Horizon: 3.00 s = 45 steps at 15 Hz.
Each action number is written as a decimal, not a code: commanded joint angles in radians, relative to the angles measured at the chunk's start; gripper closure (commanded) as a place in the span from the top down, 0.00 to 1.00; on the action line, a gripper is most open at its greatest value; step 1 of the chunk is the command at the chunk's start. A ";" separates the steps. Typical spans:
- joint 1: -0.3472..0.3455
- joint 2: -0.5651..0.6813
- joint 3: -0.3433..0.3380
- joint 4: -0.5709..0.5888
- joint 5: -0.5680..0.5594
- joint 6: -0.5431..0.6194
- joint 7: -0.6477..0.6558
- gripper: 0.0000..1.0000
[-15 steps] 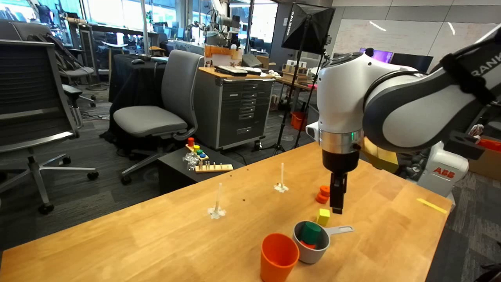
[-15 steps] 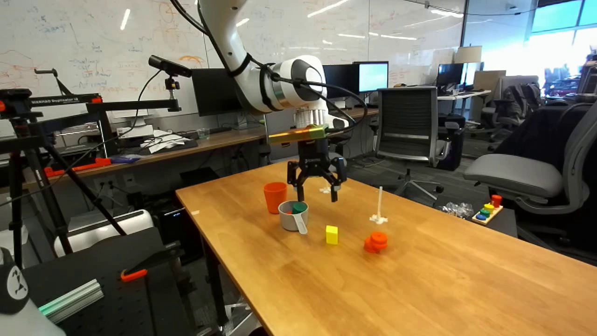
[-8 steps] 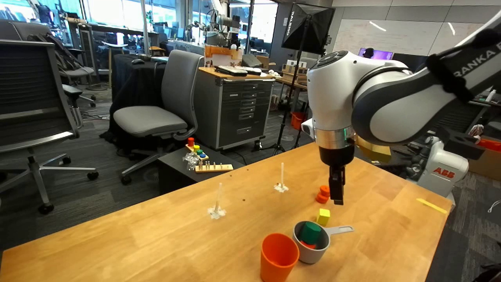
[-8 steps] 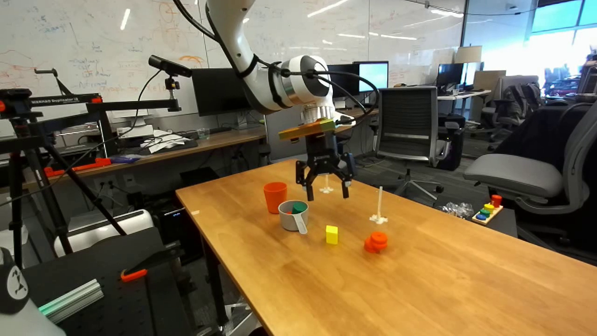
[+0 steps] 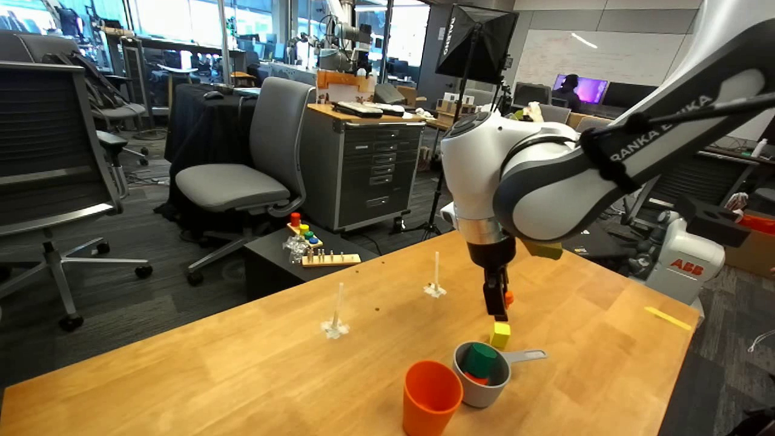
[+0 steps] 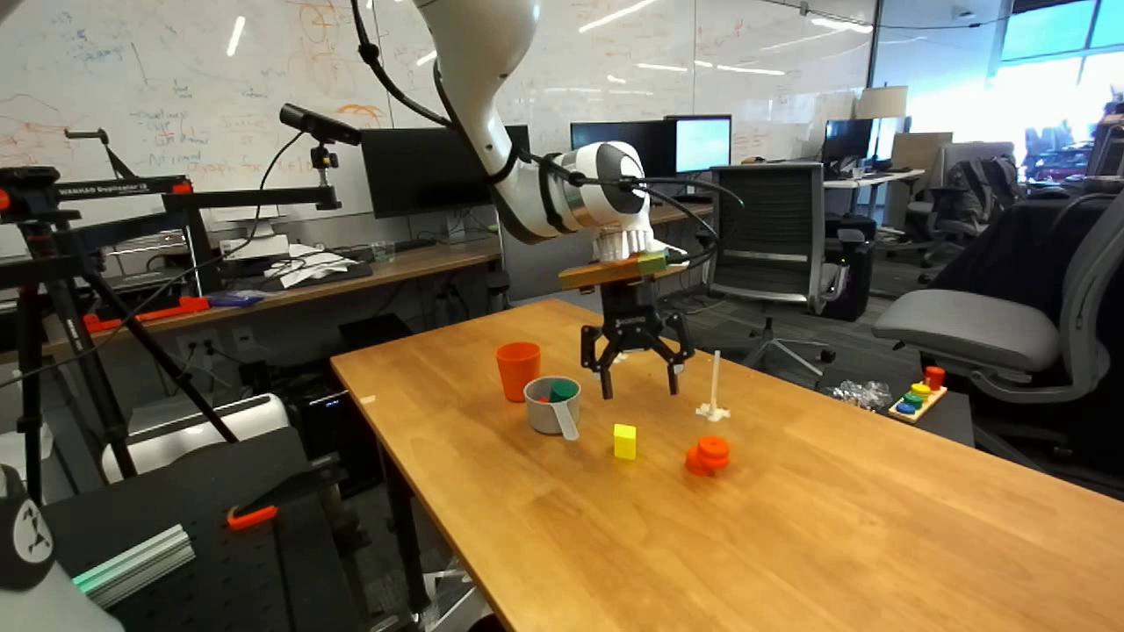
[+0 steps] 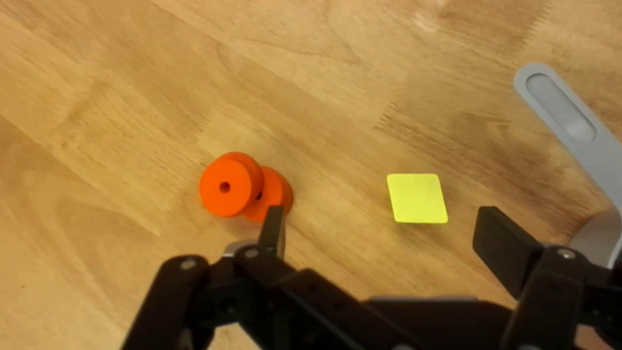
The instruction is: Put the orange, green and yellow building blocks in the grey pot
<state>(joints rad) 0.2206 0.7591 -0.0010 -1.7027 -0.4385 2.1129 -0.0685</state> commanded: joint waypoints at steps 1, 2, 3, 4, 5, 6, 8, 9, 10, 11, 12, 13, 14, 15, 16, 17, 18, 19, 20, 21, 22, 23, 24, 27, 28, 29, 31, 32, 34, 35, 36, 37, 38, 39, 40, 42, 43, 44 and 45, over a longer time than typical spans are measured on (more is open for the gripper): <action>-0.021 0.100 0.021 0.132 0.022 -0.050 -0.075 1.00; -0.026 0.118 0.026 0.147 0.031 -0.048 -0.090 1.00; -0.026 0.132 0.030 0.162 0.036 -0.051 -0.101 1.00; -0.026 0.140 0.035 0.169 0.043 -0.047 -0.112 1.00; -0.026 0.147 0.040 0.179 0.049 -0.048 -0.123 1.00; -0.024 0.149 0.046 0.183 0.055 -0.047 -0.130 1.00; -0.027 0.157 0.058 0.190 0.069 -0.043 -0.147 1.00; -0.032 0.157 0.066 0.188 0.082 -0.041 -0.153 1.00; -0.036 0.157 0.074 0.186 0.099 -0.046 -0.158 1.00; -0.040 0.157 0.080 0.184 0.114 -0.048 -0.165 1.00; -0.043 0.153 0.083 0.174 0.126 -0.047 -0.166 1.00; -0.045 0.151 0.085 0.169 0.137 -0.048 -0.166 1.00; -0.047 0.147 0.085 0.162 0.145 -0.049 -0.162 1.00; -0.049 0.143 0.085 0.154 0.150 -0.048 -0.161 1.00; -0.048 0.136 0.080 0.144 0.150 -0.047 -0.152 1.00; -0.049 0.134 0.078 0.140 0.152 -0.047 -0.149 1.00; -0.050 0.131 0.077 0.136 0.153 -0.047 -0.148 1.00; -0.052 0.130 0.076 0.133 0.153 -0.048 -0.147 1.00; -0.055 0.128 0.075 0.128 0.154 -0.046 -0.146 1.00; -0.057 0.127 0.075 0.126 0.154 -0.045 -0.146 1.00; -0.059 0.127 0.074 0.123 0.153 -0.046 -0.146 1.00; -0.062 0.127 0.074 0.120 0.154 -0.045 -0.147 1.00; -0.066 0.129 0.074 0.117 0.155 -0.044 -0.148 1.00; -0.079 0.131 0.076 0.106 0.162 -0.042 -0.151 1.00; -0.082 0.131 0.076 0.102 0.164 -0.043 -0.151 1.00; -0.083 0.131 0.075 0.102 0.164 -0.043 -0.149 1.00; -0.087 0.130 0.073 0.097 0.164 -0.042 -0.147 0.74; -0.090 0.129 0.074 0.094 0.166 -0.043 -0.147 0.66; -0.096 0.129 0.074 0.088 0.171 -0.042 -0.147 0.49; -0.100 0.129 0.075 0.086 0.176 -0.043 -0.148 0.42; -0.104 0.131 0.077 0.085 0.180 -0.044 -0.151 0.35; -0.106 0.131 0.076 0.083 0.183 -0.044 -0.151 0.26; -0.108 0.131 0.076 0.082 0.185 -0.045 -0.150 0.19; -0.110 0.129 0.077 0.082 0.188 -0.048 -0.152 0.11; -0.108 0.125 0.077 0.082 0.189 -0.051 -0.148 0.13; -0.101 0.112 0.078 0.081 0.192 -0.055 -0.141 0.15; -0.096 0.103 0.079 0.079 0.192 -0.060 -0.138 0.15; -0.090 0.085 0.082 0.071 0.192 -0.060 -0.131 0.15; -0.084 0.071 0.086 0.066 0.190 -0.062 -0.126 0.15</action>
<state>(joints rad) 0.1253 0.8950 0.0699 -1.6075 -0.2676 2.0841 -0.2030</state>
